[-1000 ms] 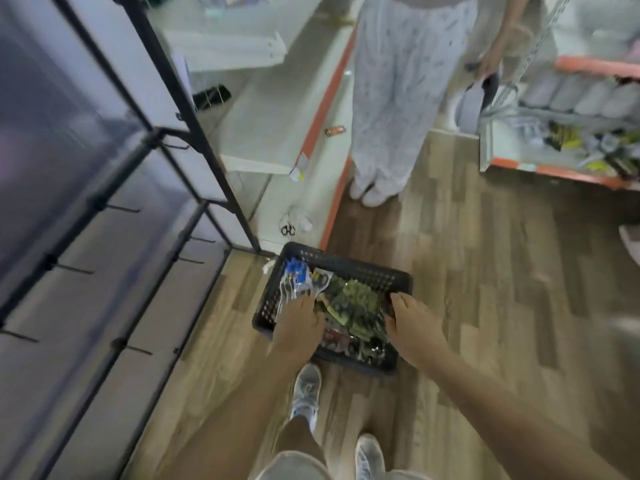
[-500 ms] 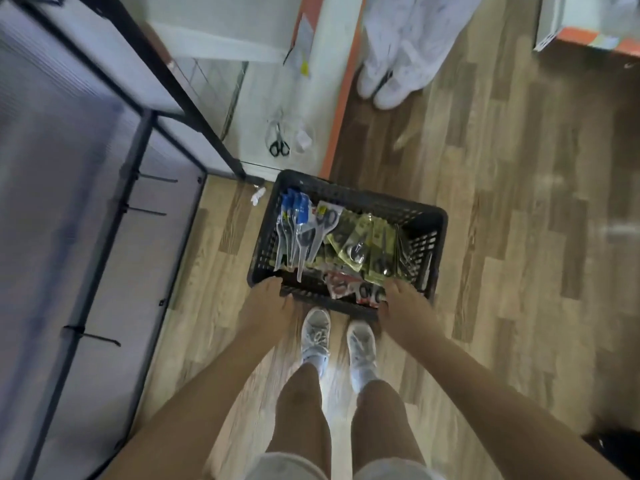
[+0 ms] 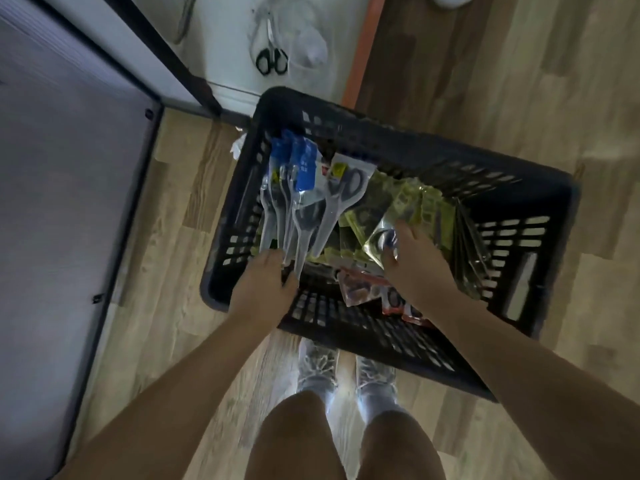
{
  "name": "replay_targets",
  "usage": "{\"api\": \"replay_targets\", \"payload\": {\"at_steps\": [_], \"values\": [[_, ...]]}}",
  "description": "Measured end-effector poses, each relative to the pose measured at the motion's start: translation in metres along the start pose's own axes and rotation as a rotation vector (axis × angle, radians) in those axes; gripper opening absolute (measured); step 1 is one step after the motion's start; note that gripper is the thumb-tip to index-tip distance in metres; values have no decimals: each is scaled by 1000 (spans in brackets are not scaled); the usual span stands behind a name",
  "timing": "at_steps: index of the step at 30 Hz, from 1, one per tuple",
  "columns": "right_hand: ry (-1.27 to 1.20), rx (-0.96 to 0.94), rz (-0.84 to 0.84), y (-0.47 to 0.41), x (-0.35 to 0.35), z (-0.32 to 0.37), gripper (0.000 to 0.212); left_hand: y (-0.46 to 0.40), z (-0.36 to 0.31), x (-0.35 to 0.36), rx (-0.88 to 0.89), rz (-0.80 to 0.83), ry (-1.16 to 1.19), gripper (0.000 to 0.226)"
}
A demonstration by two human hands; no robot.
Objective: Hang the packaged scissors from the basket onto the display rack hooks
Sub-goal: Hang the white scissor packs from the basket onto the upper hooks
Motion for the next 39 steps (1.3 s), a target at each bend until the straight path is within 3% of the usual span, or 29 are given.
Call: {"api": "replay_targets", "payload": {"at_steps": [5, 10, 17, 20, 24, 29, 32, 35, 39], "values": [[-141, -37, -68, -73, 16, -8, 49, -76, 0, 7, 64, -120, 58, 34], [-379, 29, -147, -130, 16, -8, 35, -128, -7, 8, -16, -216, 185, 38], [-679, 101, -167, -170, 10, -5, 55, -153, -9, 13, -104, -324, 237, 50], [-761, 73, -166, -182, 9, 2, 48, -155, -7, 15, -74, -343, 288, 48], [-891, 90, -175, -180, 11, 9, 40, -146, -5, 14, -22, -334, 392, 21], [-1060, 57, -197, -150, 12, 10, 35, -125, -6, 9, -75, -329, 562, 9], [-1091, 12, -146, -129, 15, 11, 24, -110, -5, 4, -83, -291, 721, 19], [-1076, -42, -101, -101, 12, 19, 27, -90, -6, -5, -111, -264, 849, 36], [-1072, -88, -74, -57, -10, 35, 28, -48, -23, -30, -98, -234, 1042, 25]]}}
Point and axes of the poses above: each hand's wrist, its own y-axis away from the middle knuckle, its own x-axis out of the palm, z = x × y, the point moved 1 cm from there along -y, towards the middle knuckle, and after that the axes turned 13 degrees about z, right-handed, at the moved point
